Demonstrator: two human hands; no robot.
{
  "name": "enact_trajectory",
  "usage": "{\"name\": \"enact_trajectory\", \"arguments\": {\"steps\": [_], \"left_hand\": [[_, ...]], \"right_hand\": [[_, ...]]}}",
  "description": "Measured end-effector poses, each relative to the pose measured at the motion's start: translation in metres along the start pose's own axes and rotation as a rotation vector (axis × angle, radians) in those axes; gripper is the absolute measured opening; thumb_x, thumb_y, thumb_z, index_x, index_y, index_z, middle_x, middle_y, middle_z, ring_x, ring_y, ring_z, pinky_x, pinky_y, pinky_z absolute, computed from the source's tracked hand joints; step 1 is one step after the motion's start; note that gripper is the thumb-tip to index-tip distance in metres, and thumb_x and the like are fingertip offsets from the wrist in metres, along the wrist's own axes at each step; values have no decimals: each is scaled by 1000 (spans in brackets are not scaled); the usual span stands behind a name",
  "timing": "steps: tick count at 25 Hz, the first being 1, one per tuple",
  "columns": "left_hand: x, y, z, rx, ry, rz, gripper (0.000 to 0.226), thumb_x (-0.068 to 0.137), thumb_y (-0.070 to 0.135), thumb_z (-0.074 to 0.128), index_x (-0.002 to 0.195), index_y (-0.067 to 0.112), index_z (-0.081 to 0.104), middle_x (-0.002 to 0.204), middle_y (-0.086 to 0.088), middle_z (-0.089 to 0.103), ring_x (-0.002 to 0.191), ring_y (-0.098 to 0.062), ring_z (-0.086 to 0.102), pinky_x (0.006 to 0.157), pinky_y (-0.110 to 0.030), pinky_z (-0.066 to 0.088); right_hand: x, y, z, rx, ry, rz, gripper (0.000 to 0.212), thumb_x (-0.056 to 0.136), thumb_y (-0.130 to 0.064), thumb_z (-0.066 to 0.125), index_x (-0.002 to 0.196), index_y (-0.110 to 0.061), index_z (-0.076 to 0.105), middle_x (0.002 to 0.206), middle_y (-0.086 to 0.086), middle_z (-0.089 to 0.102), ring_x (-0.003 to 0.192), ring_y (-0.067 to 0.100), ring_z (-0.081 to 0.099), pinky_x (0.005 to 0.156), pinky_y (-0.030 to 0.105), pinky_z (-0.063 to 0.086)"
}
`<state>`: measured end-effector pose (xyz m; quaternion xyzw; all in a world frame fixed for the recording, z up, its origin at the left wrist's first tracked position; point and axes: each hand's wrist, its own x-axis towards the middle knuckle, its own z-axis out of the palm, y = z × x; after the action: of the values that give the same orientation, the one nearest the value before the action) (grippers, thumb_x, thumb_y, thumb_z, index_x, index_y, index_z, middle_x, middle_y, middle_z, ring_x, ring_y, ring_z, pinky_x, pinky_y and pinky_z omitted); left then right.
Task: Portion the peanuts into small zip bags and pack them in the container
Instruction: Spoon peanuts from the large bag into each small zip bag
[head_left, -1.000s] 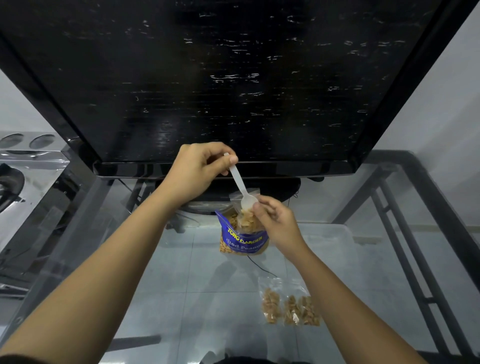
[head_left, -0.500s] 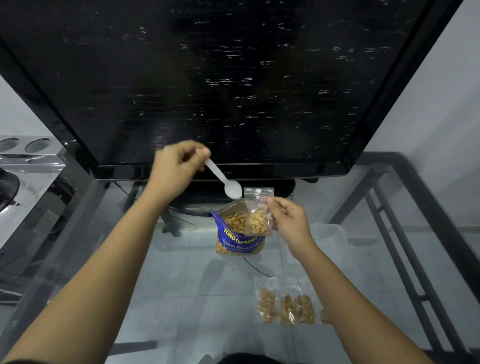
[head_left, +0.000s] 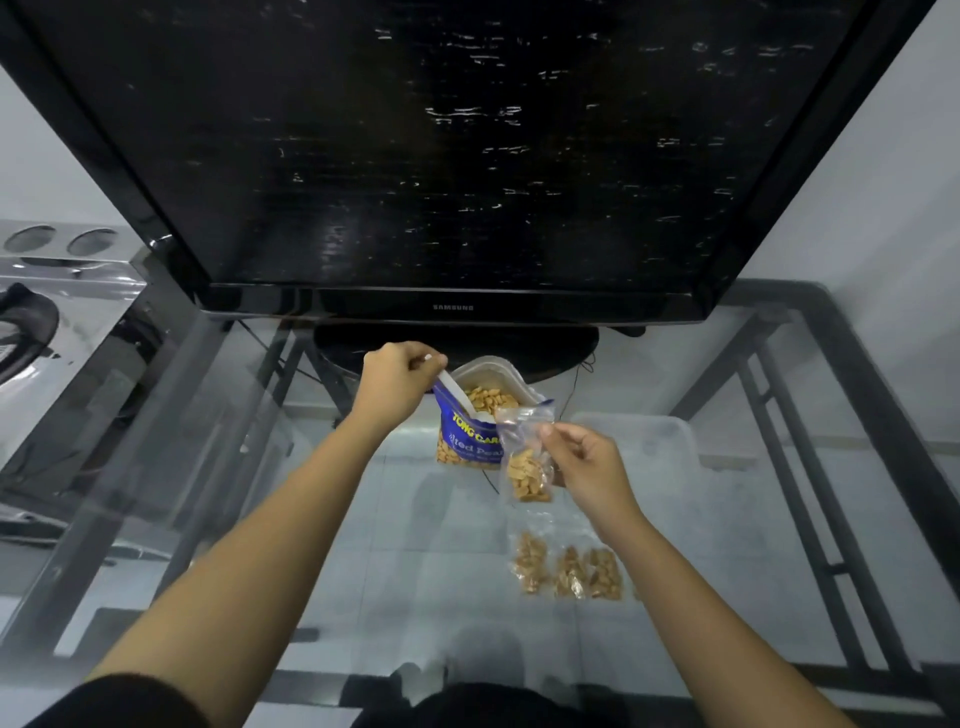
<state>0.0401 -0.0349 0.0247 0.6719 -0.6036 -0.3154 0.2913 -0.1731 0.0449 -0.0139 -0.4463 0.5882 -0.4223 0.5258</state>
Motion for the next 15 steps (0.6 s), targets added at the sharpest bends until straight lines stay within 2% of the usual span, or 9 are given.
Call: {"name": "enact_trajectory", "arguments": {"steps": [2,4,6,8,12,14,15], "left_hand": [[-7,-2,-5,14,-18,57,19,91,23,57,97,9,68,82,-2,69,70,1,61,61,-4,42],[-11,-5,-6,50,15,71,19,91,23,57,95,9,68,76,0,67,65,3,58,56,1,40],[-14,-7,-4,68,36,65,20,91,23,57,95,7,69,73,1,64,61,3,55,53,2,37],[-17,-8,0,68,46,66,20,90,23,58,96,6,69,72,0,64,59,2,54,51,2,36],[-22,2,-1,68,105,134,17,89,21,59,92,8,69,74,0,65,61,4,54,56,3,35],[-26,12,-7,86,155,202,16,88,20,60,91,8,70,70,3,61,59,4,52,56,2,35],[-29,15,-12,79,199,224,16,88,21,60,91,9,71,70,4,61,59,3,52,56,0,37]], "right_hand": [[-8,20,8,-60,-13,50,12,91,-20,57,89,-20,68,70,-7,68,61,5,63,55,19,51],[-14,44,18,-109,-33,127,9,90,-19,58,91,-16,67,80,1,69,63,8,63,54,19,51],[-19,65,25,-200,-62,190,10,90,-18,58,97,-15,65,88,5,68,62,9,62,53,17,51],[-20,80,27,-365,-67,214,19,90,-19,58,107,-12,63,92,6,68,66,10,61,59,13,49],[-20,84,25,-843,-55,85,40,87,-26,60,123,-9,54,113,11,64,98,25,62,84,28,47],[-20,76,23,-1026,-60,-25,43,89,-28,56,128,-9,48,123,11,55,111,28,54,91,34,46],[-20,70,21,-1033,-40,-85,42,90,-27,55,127,-9,49,124,10,53,113,27,50,91,35,45]]}}
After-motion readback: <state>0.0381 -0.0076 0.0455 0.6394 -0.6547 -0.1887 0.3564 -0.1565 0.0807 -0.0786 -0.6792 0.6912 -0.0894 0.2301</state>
